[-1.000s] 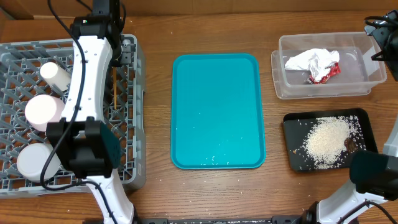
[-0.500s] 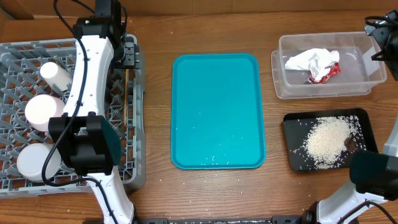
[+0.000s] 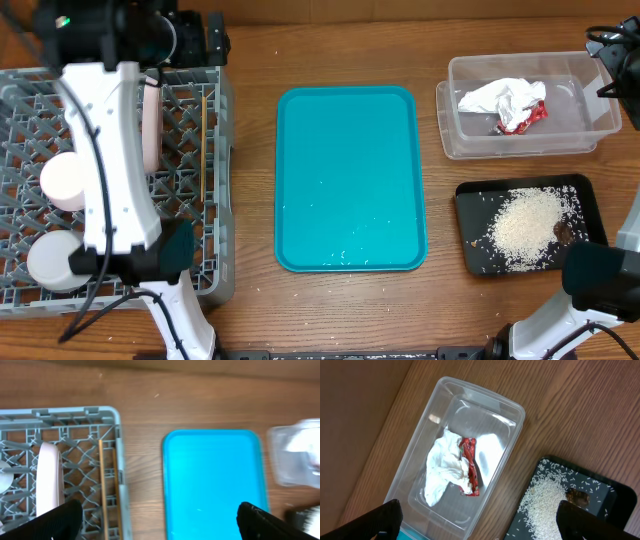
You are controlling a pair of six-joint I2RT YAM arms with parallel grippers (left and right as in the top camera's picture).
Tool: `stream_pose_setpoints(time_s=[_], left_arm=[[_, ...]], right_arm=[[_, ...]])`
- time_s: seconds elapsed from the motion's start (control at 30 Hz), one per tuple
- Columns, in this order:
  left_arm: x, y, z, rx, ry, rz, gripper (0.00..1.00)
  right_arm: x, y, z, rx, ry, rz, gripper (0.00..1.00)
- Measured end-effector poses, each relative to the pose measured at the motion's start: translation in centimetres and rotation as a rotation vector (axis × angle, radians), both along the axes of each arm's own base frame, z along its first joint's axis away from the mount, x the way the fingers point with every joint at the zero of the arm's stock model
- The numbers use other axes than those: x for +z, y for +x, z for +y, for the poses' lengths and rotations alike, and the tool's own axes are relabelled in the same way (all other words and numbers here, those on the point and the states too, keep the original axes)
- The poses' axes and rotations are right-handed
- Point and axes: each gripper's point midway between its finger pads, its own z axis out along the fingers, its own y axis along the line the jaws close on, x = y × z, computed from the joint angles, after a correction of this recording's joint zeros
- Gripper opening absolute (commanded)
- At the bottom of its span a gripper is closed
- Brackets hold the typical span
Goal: Sort waste into correct bins and load items into the dishwasher
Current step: 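Open the left gripper and raise it away from the rack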
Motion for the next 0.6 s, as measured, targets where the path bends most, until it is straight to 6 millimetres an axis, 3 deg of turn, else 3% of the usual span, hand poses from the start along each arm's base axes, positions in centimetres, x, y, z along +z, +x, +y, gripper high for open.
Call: stream_pose_setpoints(time_s=[0.23, 0.37, 0.47, 0.6], left_arm=[[9.2, -6.4, -1.2, -0.003, -0.079, -0.221, 1.00], [13.4, -11.8, -1.4, -0.008, -0.093, -0.332, 1.00], [14.5, -16.7, -1.6, -0.012, -0.097, -0.363, 0.95], [12.8, -23.1, -1.8, -0.011, -0.106, -0.331, 1.00]], right_arm=[[0.0, 0.0, 0.0, 0.000, 0.000, 0.000, 1.00], [0.0, 0.0, 0.0, 0.000, 0.000, 0.000, 1.00], [0.0, 0.0, 0.0, 0.000, 0.000, 0.000, 1.00], [0.0, 0.0, 0.0, 0.000, 0.001, 0.000, 1.00]])
